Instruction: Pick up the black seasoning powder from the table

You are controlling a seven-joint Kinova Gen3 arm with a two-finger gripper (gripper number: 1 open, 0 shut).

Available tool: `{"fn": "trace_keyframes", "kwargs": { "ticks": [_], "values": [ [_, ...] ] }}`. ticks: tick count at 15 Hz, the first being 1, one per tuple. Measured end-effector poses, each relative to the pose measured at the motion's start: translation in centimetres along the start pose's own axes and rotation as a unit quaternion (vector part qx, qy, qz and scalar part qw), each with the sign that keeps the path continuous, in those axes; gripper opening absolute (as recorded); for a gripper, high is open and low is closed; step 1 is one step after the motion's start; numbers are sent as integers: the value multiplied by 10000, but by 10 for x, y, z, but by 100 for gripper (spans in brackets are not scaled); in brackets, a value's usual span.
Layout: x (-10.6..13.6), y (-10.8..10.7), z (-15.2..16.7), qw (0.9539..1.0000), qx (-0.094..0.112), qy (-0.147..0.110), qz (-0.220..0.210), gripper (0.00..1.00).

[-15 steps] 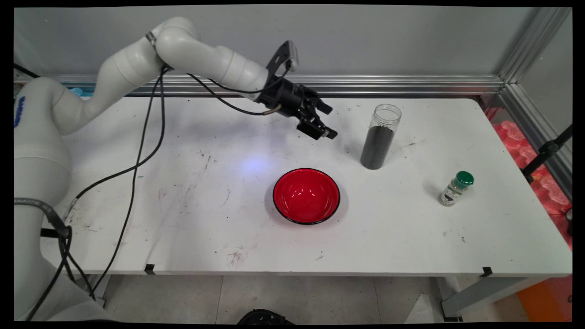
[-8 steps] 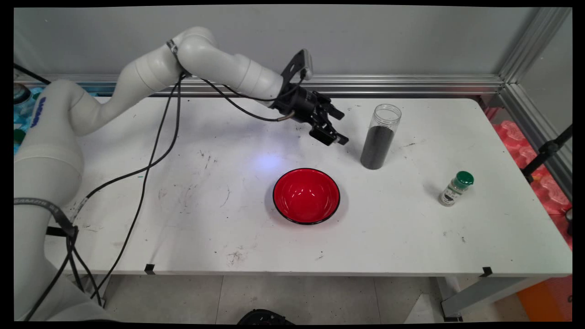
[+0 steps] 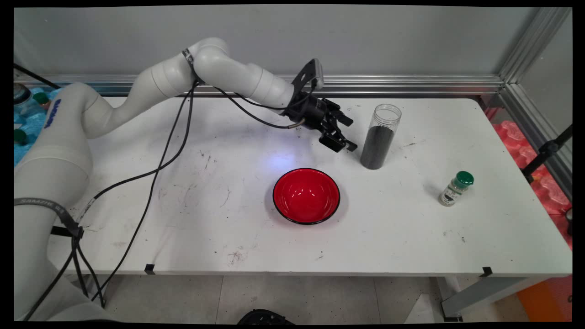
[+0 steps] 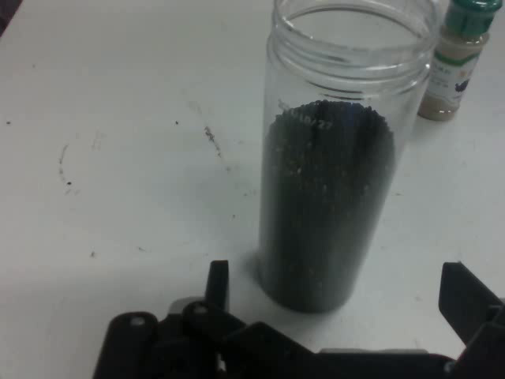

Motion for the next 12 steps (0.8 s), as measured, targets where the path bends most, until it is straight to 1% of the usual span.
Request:
{"fn": "trace_keyframes", "kwargs": {
  "ticks": [5,12],
  "values": [
    [-3,-2,19,10000,-2,67,-54,100],
    [-4,-2,44,9998,-68,159,-80,100]
  ]
}}
